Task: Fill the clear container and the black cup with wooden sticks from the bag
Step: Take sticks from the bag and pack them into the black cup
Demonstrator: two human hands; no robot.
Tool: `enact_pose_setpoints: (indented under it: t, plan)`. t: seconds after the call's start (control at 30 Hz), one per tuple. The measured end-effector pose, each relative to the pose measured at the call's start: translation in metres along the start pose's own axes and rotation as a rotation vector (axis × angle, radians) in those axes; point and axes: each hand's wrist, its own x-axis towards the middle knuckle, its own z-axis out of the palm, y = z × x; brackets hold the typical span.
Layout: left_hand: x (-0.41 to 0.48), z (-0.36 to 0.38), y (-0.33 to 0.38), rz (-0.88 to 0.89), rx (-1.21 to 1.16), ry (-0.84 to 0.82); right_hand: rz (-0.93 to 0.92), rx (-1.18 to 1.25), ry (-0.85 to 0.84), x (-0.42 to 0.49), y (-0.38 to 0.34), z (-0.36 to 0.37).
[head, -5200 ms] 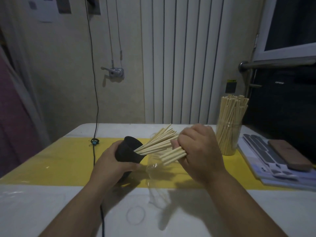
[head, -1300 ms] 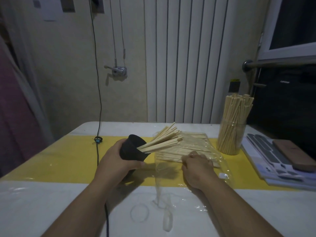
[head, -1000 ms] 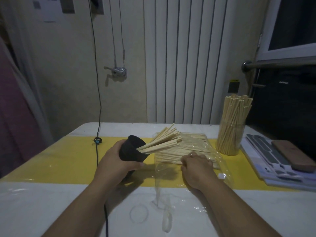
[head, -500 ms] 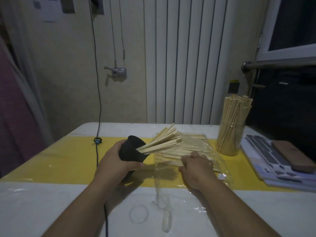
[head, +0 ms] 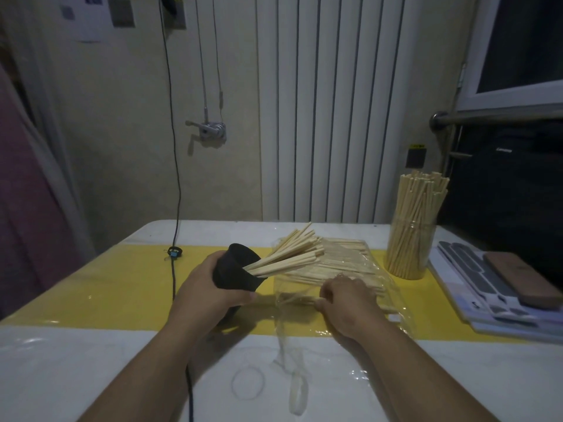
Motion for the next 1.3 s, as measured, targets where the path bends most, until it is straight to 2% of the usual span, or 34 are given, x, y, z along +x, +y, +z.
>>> enact_pose_setpoints:
  t: [0.07, 0.23, 0.47, 0.67, 1.0, 1.3]
  plan:
    - [0.0, 0.0, 0.0, -0.002, -0.006, -0.004, -0.021, 0.067, -0.035, -0.001, 0.0, -0.003]
    - [0.0, 0.0, 0.002, -0.01, -0.012, -0.011, -0.083, 0.045, -0.151, -0.007, 0.0, -0.011]
    - [-0.001, 0.0, 0.002, -0.014, -0.003, -0.004, -0.102, -0.13, -0.229, -0.008, -0.005, -0.01]
    - [0.0, 0.0, 0.002, -0.01, 0.0, -0.01, -0.165, -0.284, -0.23, -0.017, -0.008, -0.015]
    - [-0.001, 0.001, 0.003, -0.019, -0.022, 0.016, -0.267, -0.178, -0.144, -0.032, -0.025, -0.053]
    - [0.001, 0.0, 0.001, -0.008, -0.045, 0.01, -0.342, -0.196, 0.177, -0.043, -0.029, -0.075]
